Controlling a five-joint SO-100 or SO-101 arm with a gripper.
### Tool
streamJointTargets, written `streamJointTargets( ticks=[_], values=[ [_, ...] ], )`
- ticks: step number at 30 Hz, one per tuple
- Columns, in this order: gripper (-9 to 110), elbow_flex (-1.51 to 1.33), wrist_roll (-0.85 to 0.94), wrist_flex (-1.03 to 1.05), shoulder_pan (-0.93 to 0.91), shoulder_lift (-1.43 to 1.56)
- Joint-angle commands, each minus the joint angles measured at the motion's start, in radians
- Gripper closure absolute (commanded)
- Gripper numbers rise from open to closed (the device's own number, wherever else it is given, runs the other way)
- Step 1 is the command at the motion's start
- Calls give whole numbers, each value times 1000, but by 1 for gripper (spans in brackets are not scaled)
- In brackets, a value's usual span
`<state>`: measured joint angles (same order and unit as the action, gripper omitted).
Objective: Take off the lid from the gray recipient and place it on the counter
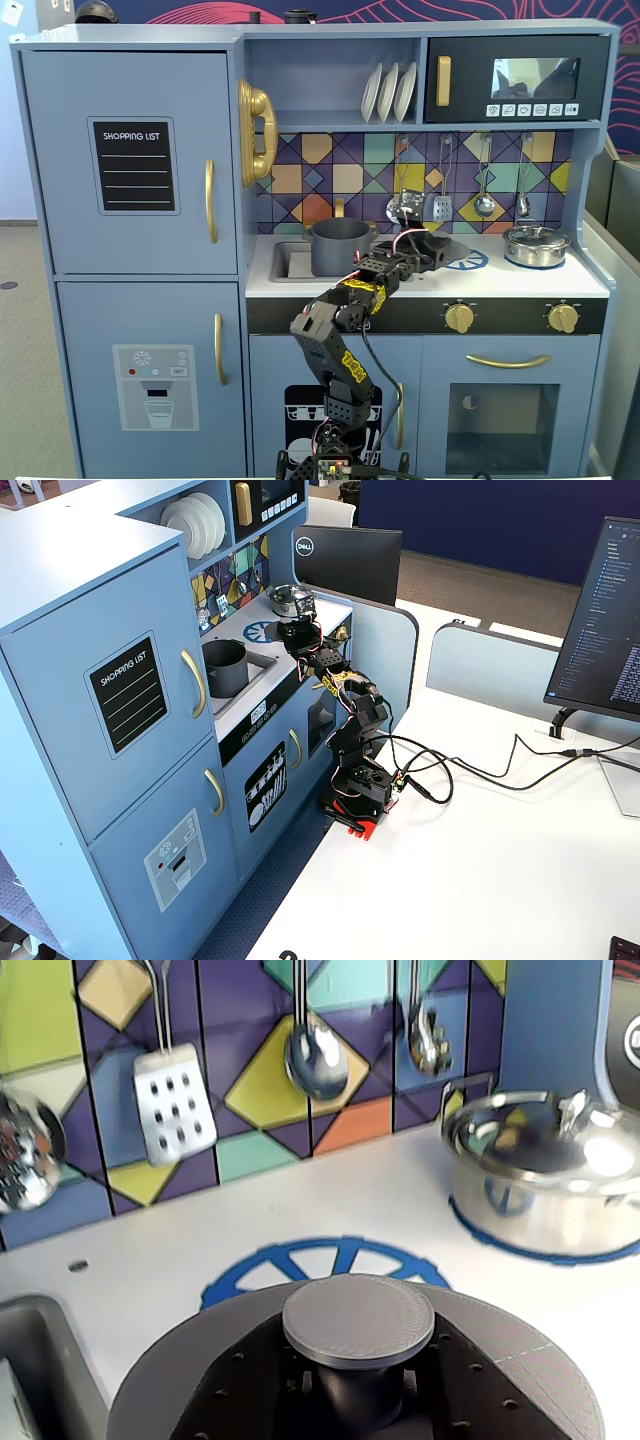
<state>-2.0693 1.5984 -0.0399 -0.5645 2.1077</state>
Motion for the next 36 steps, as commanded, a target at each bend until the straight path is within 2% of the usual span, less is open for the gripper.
streamJointTargets(
  ticks=[1,12,23,26,28,30,36],
  values=[
    [102,21,11,-72,-15,-41],
    [102,52,29,-193,-5,-229],
    [101,61,35,-209,-23,-290],
    [75,35,-57,-241,-43,-262],
    [66,20,-54,-245,-54,-241],
    [63,14,-48,-249,-66,-229],
    [66,32,-71,-255,-57,-207]
  ],
)
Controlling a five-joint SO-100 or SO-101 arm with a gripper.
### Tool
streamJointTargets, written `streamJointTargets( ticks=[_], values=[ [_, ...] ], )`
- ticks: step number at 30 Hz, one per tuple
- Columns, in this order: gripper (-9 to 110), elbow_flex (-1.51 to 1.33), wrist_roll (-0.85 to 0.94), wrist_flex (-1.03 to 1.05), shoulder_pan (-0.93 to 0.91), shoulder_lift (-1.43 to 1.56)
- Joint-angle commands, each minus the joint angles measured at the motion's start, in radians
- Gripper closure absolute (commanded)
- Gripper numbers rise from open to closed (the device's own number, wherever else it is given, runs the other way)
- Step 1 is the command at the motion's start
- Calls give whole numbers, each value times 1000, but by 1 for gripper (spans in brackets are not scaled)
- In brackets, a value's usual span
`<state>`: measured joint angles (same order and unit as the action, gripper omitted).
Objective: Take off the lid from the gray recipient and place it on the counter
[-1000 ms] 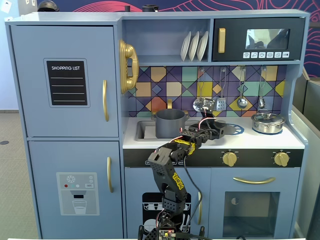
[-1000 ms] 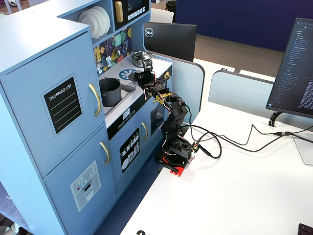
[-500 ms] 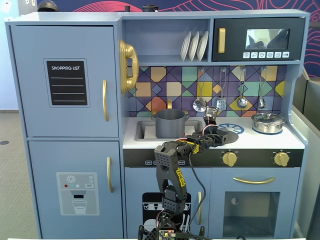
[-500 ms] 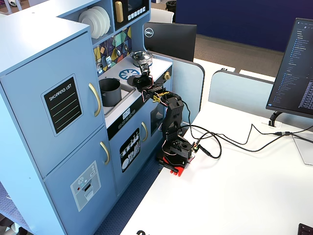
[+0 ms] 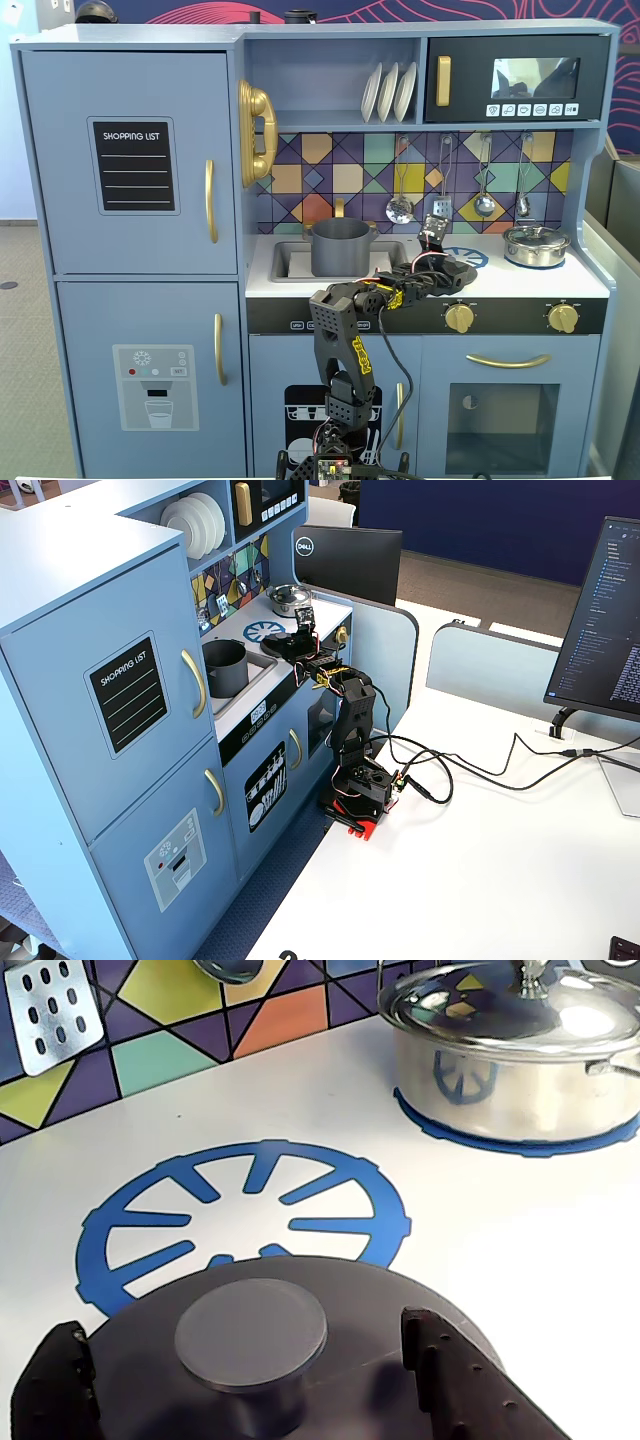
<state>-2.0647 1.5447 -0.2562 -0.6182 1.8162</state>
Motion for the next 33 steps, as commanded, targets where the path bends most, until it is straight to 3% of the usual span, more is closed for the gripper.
streamJointTargets(
  ticks=[1,6,9,12,13,17,21,25,33],
  values=[
    [67,31,-14,-40,3,97],
    [70,66,25,97,63,278],
    [76,103,-2,508,95,508],
    [99,140,23,1072,183,747],
    [102,140,28,1207,224,807],
    [102,41,8,1488,391,963],
    [102,-167,-146,1519,512,1052],
    [102,-486,-216,1342,555,1131],
    [101,-927,-155,1207,594,1267]
  ],
)
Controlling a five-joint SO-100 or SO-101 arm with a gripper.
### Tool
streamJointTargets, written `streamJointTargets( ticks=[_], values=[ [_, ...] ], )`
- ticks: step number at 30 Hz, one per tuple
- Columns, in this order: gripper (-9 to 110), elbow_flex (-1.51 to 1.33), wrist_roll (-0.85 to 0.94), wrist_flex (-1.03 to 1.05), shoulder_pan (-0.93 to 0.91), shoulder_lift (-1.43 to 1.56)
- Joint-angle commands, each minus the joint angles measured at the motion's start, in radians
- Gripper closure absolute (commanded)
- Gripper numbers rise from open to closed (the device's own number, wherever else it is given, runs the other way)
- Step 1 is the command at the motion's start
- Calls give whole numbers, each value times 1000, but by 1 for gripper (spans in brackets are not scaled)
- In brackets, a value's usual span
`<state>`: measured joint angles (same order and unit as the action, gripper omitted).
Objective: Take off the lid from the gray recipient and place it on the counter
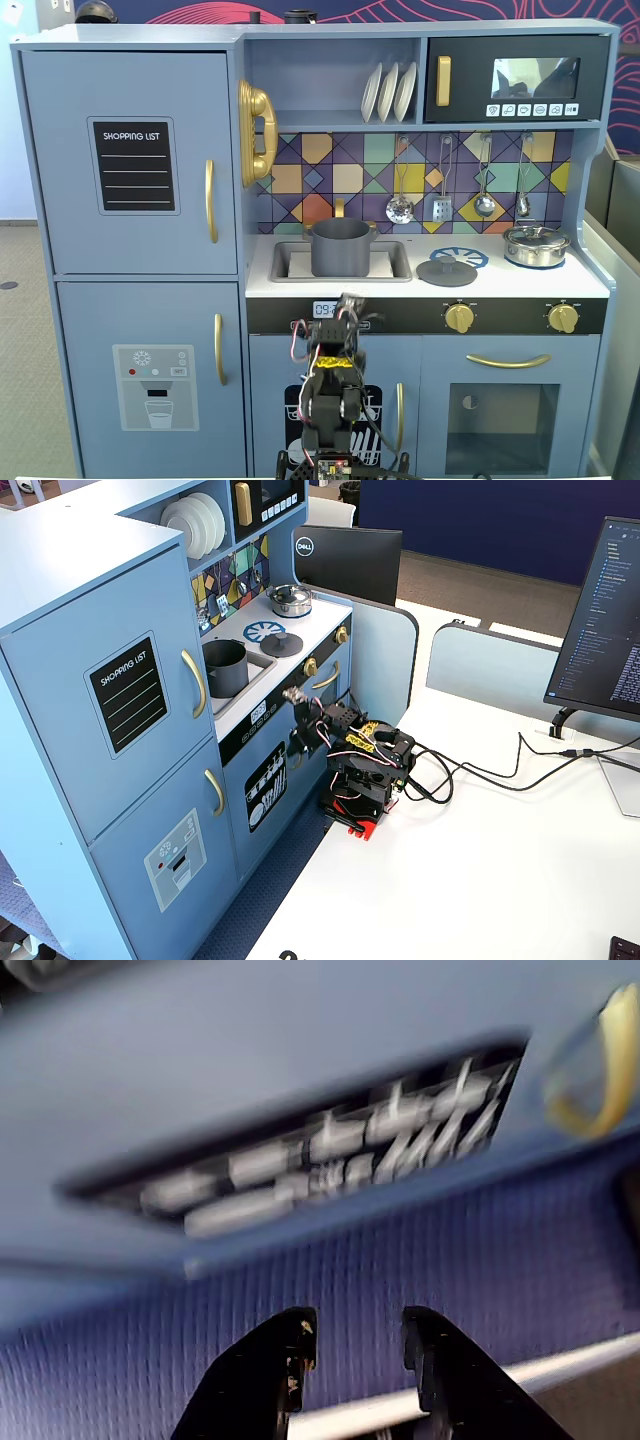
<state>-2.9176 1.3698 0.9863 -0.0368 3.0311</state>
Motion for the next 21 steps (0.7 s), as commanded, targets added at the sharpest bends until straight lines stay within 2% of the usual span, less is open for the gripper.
streamJointTargets(
  ticks=[1,3,5,8,14,21],
  values=[
    [101,-83,25,3,20,66],
    [101,-84,23,80,54,60],
    [101,-84,124,187,66,58],
    [99,-84,147,296,63,81],
    [101,-84,192,515,46,147],
    [99,-84,167,545,60,147]
  ],
)
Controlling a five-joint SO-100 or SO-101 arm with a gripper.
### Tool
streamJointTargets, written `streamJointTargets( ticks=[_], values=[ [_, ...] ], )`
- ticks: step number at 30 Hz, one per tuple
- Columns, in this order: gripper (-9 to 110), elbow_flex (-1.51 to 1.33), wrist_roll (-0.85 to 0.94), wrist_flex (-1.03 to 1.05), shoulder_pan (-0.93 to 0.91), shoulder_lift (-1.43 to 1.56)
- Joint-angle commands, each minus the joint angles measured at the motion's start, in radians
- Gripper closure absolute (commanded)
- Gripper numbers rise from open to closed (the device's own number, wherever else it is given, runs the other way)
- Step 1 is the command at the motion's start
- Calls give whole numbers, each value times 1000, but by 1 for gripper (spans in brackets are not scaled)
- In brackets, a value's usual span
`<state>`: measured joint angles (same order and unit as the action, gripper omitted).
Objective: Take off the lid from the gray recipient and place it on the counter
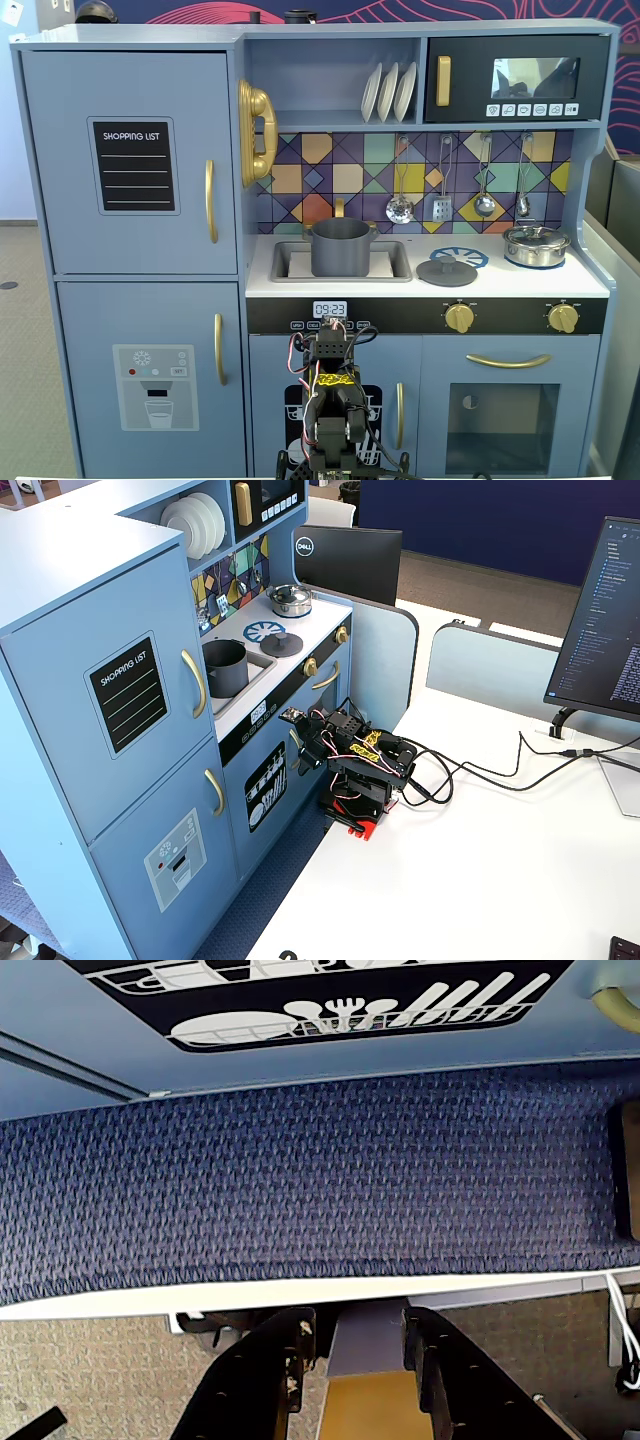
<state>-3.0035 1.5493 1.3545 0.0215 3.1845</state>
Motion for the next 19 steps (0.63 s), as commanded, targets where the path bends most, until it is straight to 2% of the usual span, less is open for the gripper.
streamJointTargets(
  ticks=[1,19],
  values=[
    [98,2,-14,176,0,-6],
    [94,2,-14,176,-2,-6]
  ],
)
